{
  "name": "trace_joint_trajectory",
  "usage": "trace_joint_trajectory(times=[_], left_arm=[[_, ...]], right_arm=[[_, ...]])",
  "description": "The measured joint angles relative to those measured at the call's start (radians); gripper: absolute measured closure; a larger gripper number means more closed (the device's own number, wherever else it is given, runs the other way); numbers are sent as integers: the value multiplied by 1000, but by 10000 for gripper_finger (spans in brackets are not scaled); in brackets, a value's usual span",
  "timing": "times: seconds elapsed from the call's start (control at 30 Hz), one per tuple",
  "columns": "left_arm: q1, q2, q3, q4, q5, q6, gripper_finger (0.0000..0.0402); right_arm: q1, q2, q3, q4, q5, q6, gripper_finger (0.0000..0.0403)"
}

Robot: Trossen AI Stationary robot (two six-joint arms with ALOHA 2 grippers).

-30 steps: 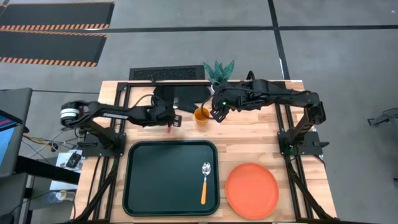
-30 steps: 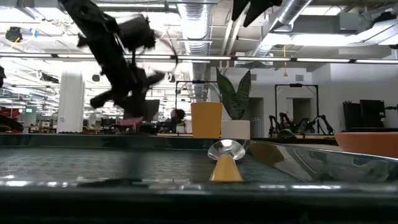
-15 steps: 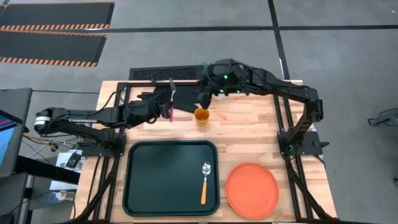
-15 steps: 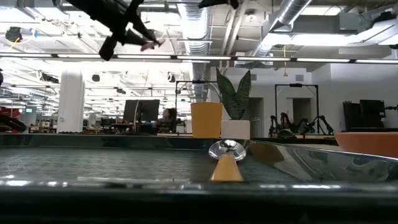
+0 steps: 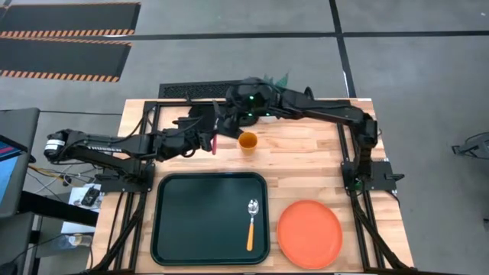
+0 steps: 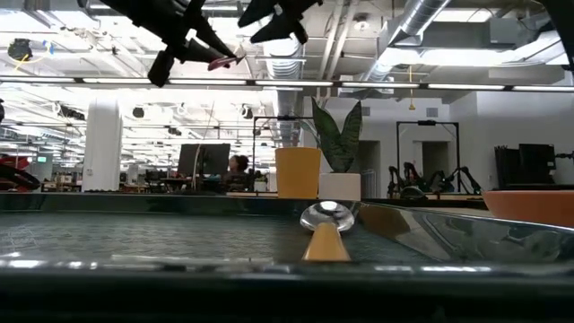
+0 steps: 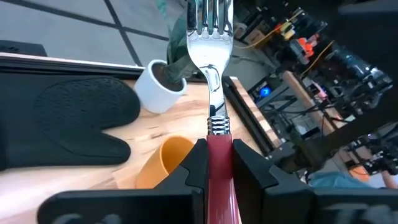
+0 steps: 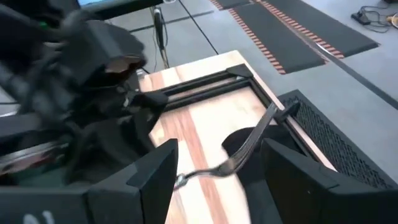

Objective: Pick and place plate/cup/fork/spoon on tray
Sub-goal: Put the fork on the serving tray to the left of the spoon

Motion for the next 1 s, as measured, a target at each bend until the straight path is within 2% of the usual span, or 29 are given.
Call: trace_joint_trajectory(times=[0.27, 0.47, 0.6, 0.87, 1.0], left_arm=[[-20, 0, 0, 9, -6, 29, 376], [-23, 5, 0, 35, -7, 48, 376], [-23, 6, 0, 27, -20, 48, 376], [-23, 5, 0, 24, -23, 63, 376], [-23, 5, 0, 24, -23, 63, 376]], right_arm=[[-38, 26, 3, 45, -1, 1, 148], [-73, 30, 2, 91, -96, 66, 148], [-76, 47, 2, 87, -100, 79, 150], [-76, 47, 2, 73, -102, 82, 211], [-82, 46, 2, 80, -102, 82, 262]])
